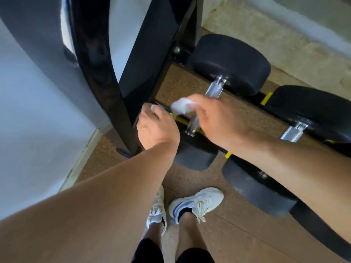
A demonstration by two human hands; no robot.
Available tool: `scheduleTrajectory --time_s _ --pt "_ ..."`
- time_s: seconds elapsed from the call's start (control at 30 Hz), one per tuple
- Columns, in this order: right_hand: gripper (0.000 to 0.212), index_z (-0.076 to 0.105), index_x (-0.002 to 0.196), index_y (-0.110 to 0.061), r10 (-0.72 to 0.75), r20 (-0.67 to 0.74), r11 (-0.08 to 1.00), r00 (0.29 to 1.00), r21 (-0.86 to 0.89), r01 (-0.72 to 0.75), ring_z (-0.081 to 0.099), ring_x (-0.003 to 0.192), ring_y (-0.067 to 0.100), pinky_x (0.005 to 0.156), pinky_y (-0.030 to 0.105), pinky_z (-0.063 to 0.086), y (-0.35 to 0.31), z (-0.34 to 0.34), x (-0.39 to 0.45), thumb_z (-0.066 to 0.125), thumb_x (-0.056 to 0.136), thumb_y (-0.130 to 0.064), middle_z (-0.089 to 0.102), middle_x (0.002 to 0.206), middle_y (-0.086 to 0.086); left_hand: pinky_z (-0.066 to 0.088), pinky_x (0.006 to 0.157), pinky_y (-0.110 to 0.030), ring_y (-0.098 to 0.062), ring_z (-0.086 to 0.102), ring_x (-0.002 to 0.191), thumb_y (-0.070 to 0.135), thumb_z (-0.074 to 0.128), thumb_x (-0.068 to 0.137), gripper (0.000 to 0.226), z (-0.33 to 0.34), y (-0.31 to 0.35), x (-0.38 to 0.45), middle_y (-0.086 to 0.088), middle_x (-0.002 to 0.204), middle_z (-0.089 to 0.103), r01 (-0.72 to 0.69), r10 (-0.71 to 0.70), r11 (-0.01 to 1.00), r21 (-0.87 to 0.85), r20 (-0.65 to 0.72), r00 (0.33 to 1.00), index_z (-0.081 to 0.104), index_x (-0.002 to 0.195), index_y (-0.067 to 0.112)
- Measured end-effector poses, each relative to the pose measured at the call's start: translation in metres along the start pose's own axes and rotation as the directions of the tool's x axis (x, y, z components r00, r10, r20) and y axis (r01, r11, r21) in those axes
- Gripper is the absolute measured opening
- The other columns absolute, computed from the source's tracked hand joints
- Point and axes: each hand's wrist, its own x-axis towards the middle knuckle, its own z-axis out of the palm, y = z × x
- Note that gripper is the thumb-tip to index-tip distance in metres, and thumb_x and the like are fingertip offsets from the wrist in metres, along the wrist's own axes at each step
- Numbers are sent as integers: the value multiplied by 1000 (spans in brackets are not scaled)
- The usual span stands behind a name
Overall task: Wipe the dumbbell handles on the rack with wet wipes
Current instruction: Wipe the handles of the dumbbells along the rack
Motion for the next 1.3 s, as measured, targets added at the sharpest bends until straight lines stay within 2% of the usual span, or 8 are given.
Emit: scheduleTrajectory --time_s 0.17,0.37,0.5,0.6,0.77,1.0,1.1,1.3 --pt "43 65 125 -18 -174 289 852 941 -434 291 49 136 20 124 36 16 24 -3 29 46 88 -4 65 132 8 39 71 -37 -25 51 73 25 29 98 31 2 0 1 2 71 50 16 -17 999 48 30 999 54 82 15" --pt "36 65 126 -23 -126 340 975 932 -133 180 61 121 15 100 33 51 27 2 -41 53 96 -8 65 131 -5 36 68 -34 -24 51 73 25 32 98 31 4 2 2 4 69 48 -17 14 996 90 29 999 56 83 14" --pt "29 67 124 -19 161 35 965 986 206 -165 64 105 1 85 -2 37 25 -8 -72 50 101 -15 70 112 -16 35 66 -33 -18 50 66 23 32 97 30 2 2 1 3 68 50 -31 26 995 96 48 998 55 80 14" --pt "38 62 132 -5 -49 -282 998 958 27 59 54 132 17 110 24 41 24 -12 -38 47 97 -2 61 136 7 37 64 -32 -9 48 65 24 33 98 29 2 4 -1 2 69 51 -23 19 996 90 53 998 55 81 14" --pt "50 59 133 -14 -94 185 896 978 -413 164 34 146 24 119 29 10 30 -14 24 44 88 1 51 147 12 38 65 -33 -21 52 71 23 33 96 29 5 3 2 2 72 51 -11 8 993 113 28 1000 56 81 15" --pt "32 69 117 -22 -90 228 995 970 -18 96 67 85 6 76 15 50 5 -8 -12 52 96 -4 71 100 -9 38 66 -35 -26 53 74 25 34 96 29 6 3 4 0 71 52 -11 7 993 120 34 999 54 77 18" --pt "41 67 124 -15 -124 -74 981 990 -156 112 63 120 19 98 30 52 21 -21 18 50 89 1 68 127 4 34 65 -32 -16 49 66 24 35 96 28 5 3 4 2 69 50 -5 0 993 121 40 999 54 77 16" --pt "34 69 114 -15 -188 280 926 942 -268 264 57 125 26 110 44 44 32 14 -18 48 92 1 64 129 12 33 67 -34 -24 48 72 25 37 97 28 5 4 6 2 70 48 0 -6 989 151 42 999 56 81 13"
